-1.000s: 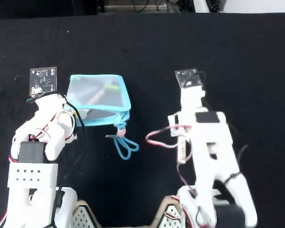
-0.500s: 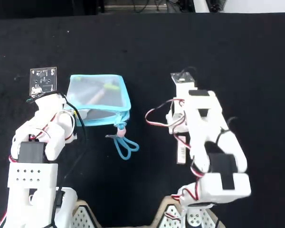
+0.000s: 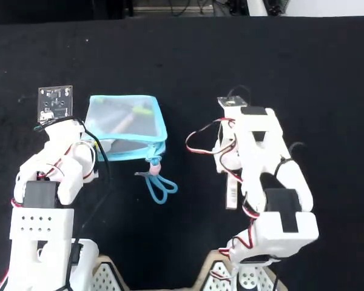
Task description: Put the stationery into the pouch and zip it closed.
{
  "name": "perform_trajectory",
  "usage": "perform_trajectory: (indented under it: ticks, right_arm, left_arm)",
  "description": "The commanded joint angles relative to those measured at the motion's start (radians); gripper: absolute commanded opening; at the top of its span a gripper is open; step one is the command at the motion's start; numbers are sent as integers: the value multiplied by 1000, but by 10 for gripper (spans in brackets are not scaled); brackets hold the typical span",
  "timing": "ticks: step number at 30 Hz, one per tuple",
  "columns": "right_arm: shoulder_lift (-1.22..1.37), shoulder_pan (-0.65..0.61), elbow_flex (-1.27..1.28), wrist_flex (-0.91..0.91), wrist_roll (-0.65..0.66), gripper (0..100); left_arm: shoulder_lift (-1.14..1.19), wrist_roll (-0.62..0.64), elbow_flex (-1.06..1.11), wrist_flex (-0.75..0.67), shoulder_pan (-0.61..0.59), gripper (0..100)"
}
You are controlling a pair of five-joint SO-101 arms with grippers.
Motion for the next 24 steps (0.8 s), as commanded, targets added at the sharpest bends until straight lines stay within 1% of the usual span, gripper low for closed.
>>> perform_trajectory:
  ticks: [1, 4, 5, 7, 9, 10, 12, 16, 19, 21, 24]
  right_arm:
    - [47, 12, -58, 8, 3, 170]
    - [117, 9, -108, 12, 3, 157]
    - [134, 11, -120, 12, 3, 123]
    - [140, 12, -133, 6, 3, 4]
    - [124, 12, -130, 11, 2, 27]
    - [108, 12, -128, 6, 2, 7]
    - [73, 6, -116, -3, 0, 11]
    - [-50, -35, -19, -130, 2, 11]
    - [-197, -83, 88, -233, 2, 11]
    - [-314, -114, 168, -327, 2, 11]
    - [-456, -123, 298, -499, 2, 15]
  left_arm:
    - [-6, -9, -10, -17, -1, 30]
    - [-6, -8, -10, -18, -1, 30]
    - [-6, -8, -10, -18, -1, 30]
    - [-6, -8, -10, -18, -1, 30]
    - [-6, -8, -10, -20, -1, 30]
    - [-6, -8, -10, -20, -1, 30]
    - [-6, -8, -10, -20, -1, 30]
    - [-6, -8, -10, -20, -1, 30]
    - [-6, -8, -10, -20, -1, 30]
    - [-6, -8, -10, -20, -1, 30]
    - [-6, -8, -10, -20, -1, 30]
